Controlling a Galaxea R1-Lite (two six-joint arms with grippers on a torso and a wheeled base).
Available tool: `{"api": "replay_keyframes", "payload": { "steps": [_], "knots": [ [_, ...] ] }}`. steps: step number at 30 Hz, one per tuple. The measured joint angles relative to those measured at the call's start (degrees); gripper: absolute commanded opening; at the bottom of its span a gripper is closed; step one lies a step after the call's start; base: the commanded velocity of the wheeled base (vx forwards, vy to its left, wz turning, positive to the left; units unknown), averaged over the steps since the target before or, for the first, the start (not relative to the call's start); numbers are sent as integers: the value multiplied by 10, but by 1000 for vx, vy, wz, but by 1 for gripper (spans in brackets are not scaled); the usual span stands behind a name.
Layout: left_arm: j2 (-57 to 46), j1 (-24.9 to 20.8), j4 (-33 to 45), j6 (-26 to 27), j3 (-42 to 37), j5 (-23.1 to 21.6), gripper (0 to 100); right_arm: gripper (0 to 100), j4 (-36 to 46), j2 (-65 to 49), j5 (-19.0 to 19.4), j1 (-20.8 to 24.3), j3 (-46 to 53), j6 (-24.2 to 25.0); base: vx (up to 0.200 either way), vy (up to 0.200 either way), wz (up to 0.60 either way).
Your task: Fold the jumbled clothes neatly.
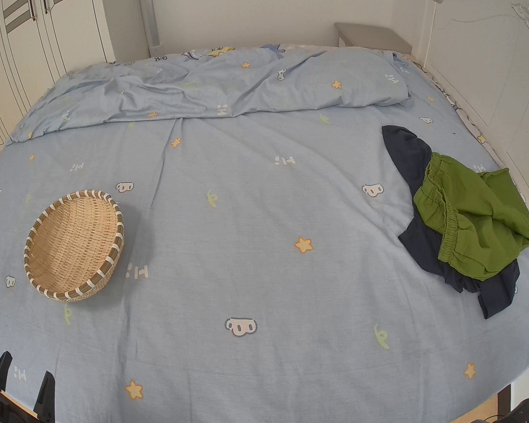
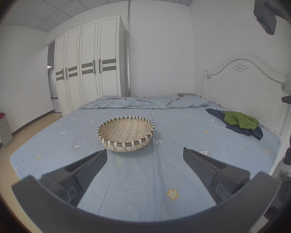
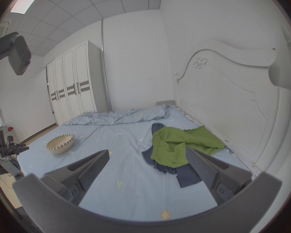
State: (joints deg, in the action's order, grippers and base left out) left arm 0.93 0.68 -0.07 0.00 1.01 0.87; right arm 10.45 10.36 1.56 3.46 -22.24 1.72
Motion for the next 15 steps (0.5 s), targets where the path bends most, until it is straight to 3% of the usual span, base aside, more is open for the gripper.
{"api": "replay_keyframes", "payload": {
  "steps": [7, 15],
  "knots": [
    [0, 0, 0, 0, 0, 0, 100, 100, 31, 144, -3, 21, -60, -19, 0, 0, 0],
    [0, 0, 0, 0, 0, 0, 100, 100, -12, 361, -51, 54, -94, -33, 0, 0, 0]
  ]
}}
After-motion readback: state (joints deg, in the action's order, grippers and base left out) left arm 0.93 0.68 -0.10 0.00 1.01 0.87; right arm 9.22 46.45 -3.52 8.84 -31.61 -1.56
